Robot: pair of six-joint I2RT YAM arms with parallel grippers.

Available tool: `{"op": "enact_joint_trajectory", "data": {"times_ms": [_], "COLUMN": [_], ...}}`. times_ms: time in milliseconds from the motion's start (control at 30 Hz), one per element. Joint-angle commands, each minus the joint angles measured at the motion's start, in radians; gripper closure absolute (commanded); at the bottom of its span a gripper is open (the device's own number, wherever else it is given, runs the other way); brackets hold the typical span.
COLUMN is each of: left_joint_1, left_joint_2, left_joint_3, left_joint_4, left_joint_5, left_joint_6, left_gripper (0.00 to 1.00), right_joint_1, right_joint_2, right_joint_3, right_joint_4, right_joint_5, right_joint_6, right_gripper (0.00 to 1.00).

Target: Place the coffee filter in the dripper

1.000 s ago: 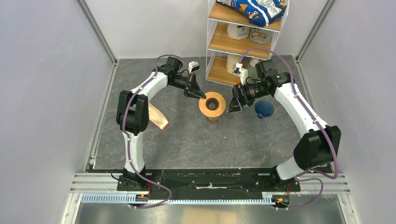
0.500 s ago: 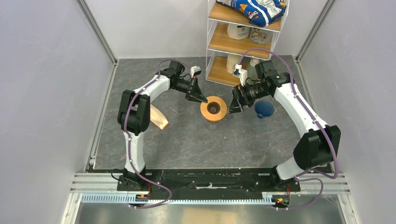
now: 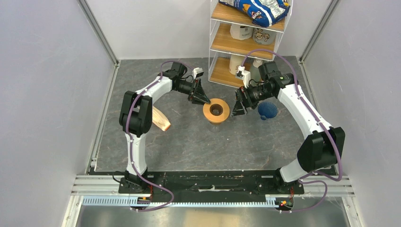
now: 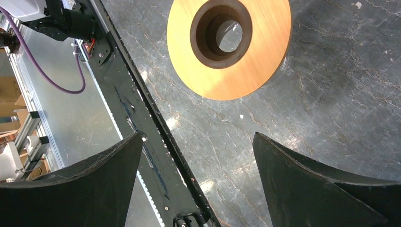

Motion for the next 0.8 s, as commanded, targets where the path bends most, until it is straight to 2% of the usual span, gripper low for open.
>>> {"op": "enact_joint_trajectory", "data": {"times_ms": [0, 100, 300, 367, 567, 700, 767], "left_joint_1": [0.011, 0.018, 0.019, 0.020, 0.040, 0.114, 0.136], "left_joint_2": [0.004, 0.005, 0.001, 0.000, -0.041, -0.214, -0.297], "left_joint_3": [0.009, 0.024, 0.039, 0.048, 0.025, -0.105, -0.134], "left_joint_4": [0.025, 0.015, -0.067, -0.116, -0.144, 0.044, 0.064], "left_joint_5": [0.002, -0.016, -0.072, -0.123, -0.214, -0.244, -0.268], "left_joint_6": [-0.022, -0.019, 0.053, 0.095, 0.123, 0.060, 0.094], "left_gripper": [0.56, 0.48, 0.38, 0.28, 0.26, 0.26, 0.25], "right_joint_1": [-0.005, -0.007, -0.010, -0.011, -0.010, -0.013, -0.019], "right_joint_2": [-0.011, -0.013, -0.015, -0.014, -0.025, -0.039, -0.058], "right_joint_3": [0.008, 0.007, 0.004, 0.004, -0.008, -0.013, -0.013], "right_joint_4": [-0.009, -0.012, -0.009, -0.009, 0.017, 0.019, 0.015], "right_joint_5": [-0.007, -0.008, -0.008, -0.008, -0.013, -0.004, 0.013], "right_joint_6": [-0.024, -0.027, -0.034, -0.035, -0.013, -0.026, -0.044], "right_gripper": [0.05, 0.05, 0.04, 0.04, 0.04, 0.04, 0.04]}}
